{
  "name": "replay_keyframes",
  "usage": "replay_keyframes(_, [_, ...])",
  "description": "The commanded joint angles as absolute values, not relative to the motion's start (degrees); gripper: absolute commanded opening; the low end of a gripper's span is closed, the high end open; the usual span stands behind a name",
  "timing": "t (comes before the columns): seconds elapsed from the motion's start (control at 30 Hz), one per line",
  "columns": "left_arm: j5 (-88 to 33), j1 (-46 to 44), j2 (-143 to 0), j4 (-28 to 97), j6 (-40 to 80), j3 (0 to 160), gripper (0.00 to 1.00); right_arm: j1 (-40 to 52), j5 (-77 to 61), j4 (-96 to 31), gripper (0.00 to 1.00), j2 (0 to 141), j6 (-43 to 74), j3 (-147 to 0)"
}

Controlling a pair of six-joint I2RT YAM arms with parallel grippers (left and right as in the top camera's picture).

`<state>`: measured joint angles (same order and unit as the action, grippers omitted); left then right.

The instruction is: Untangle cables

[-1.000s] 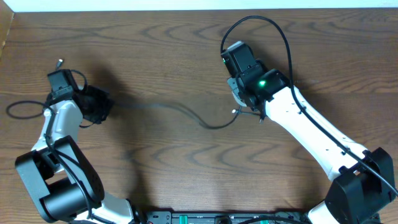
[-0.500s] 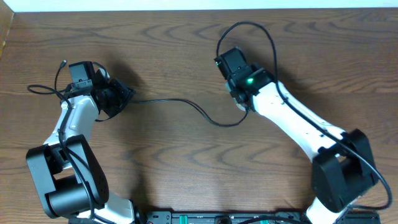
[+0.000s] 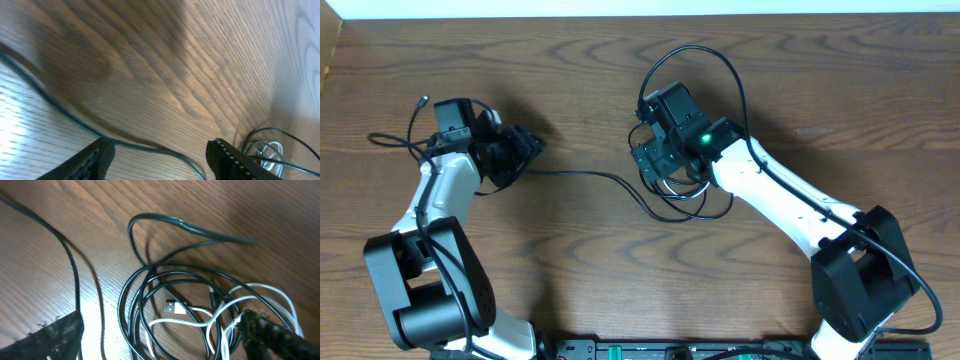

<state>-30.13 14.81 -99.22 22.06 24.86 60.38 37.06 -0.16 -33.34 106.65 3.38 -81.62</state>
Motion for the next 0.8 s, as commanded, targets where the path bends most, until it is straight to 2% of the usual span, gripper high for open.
replay_keyframes(0.0, [-31.1, 12.4, -99.5, 22.2, 22.9, 62.5, 0.67, 36.2, -2.3, -32.9, 0.99, 106.3, 5.1, -84.4])
replay_keyframes(0.23, [-31.0, 6.4, -99.5, 21.0, 22.5, 62.8, 0.66, 30.7, -2.3, -34.5, 0.99, 106.3, 14.1, -84.5])
replay_keyframes(0.3, [-31.0, 4.8, -99.5, 20.6, 22.5, 62.8, 0.66, 29.2, -2.3, -36.1, 0.95, 106.4, 16.1, -84.5])
replay_keyframes(0.37, [-31.0, 3.1, -99.5, 20.0, 22.3, 62.8, 0.66, 27.4, -2.3, -38.1, 0.84, 106.5, 17.5, -84.4])
replay_keyframes(0.43, [-31.0, 1.5, -99.5, 19.3, 21.1, 62.8, 0.66, 26.2, -2.3, -39.7, 0.69, 106.5, 18.4, -84.3])
replay_keyframes(0.53, [-31.0, -1.0, -99.5, 18.4, 19.9, 62.8, 0.62, 24.5, -2.4, -42.6, 0.34, 106.5, 18.5, -84.3])
replay_keyframes(0.57, [-31.0, -1.9, -99.5, 18.0, 19.9, 62.8, 0.59, 24.3, -2.4, -43.4, 0.18, 106.5, 18.5, -84.2])
replay_keyframes(0.63, [-30.9, -3.3, -99.5, 17.4, 19.6, 62.8, 0.55, 24.3, -2.6, -43.9, 0.03, 106.5, 18.4, -83.6])
replay_keyframes(0.77, [-30.9, -5.9, -99.5, 16.7, 17.5, 62.8, 0.41, 25.1, -3.4, -43.5, 0.01, 106.5, 19.9, -81.0])
